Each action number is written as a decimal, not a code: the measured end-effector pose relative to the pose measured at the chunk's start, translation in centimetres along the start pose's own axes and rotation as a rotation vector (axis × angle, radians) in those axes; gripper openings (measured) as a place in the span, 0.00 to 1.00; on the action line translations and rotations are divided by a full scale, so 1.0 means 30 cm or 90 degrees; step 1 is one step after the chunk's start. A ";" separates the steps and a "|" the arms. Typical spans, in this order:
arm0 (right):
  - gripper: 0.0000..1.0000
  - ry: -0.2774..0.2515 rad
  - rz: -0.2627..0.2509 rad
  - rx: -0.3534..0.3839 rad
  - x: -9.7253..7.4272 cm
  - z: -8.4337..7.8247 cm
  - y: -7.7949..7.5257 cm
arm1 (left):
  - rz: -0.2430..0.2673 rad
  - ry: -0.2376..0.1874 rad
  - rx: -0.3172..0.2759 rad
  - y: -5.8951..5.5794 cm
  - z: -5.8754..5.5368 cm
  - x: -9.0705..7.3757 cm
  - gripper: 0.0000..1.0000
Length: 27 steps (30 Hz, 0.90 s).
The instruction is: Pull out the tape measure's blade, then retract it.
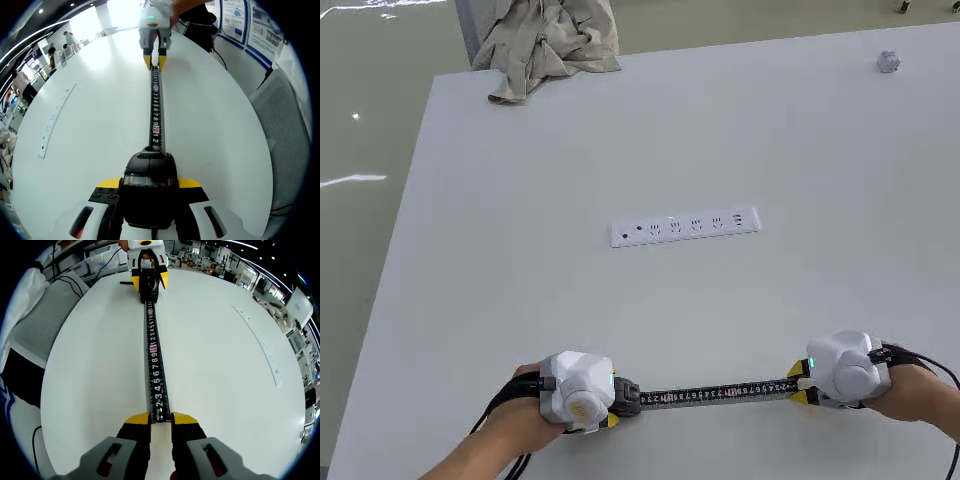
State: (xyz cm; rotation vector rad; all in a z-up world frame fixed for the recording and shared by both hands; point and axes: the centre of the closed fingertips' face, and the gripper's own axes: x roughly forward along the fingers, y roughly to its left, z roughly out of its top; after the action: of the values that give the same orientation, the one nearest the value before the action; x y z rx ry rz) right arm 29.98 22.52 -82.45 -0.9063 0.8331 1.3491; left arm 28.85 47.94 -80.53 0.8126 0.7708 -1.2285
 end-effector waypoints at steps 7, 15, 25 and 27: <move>0.16 0.009 -0.001 -0.013 0.001 -0.001 -0.001 | -0.001 -0.002 0.001 -0.001 0.001 0.002 0.37; 0.16 0.020 -0.003 -0.024 0.004 0.001 0.000 | -0.002 -0.008 0.000 -0.001 0.003 0.002 0.37; 0.19 0.037 -0.007 -0.037 0.007 0.002 -0.008 | 0.003 -0.014 0.007 0.000 0.004 0.002 0.38; 0.20 0.039 -0.008 -0.038 0.006 0.005 -0.009 | 0.007 -0.017 0.020 -0.002 0.001 0.003 0.38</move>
State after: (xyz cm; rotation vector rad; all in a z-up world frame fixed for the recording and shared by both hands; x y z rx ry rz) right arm 30.25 22.72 -82.54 -1.0022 0.8371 1.3473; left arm 28.81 47.86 -80.61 0.8237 0.7262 -1.2420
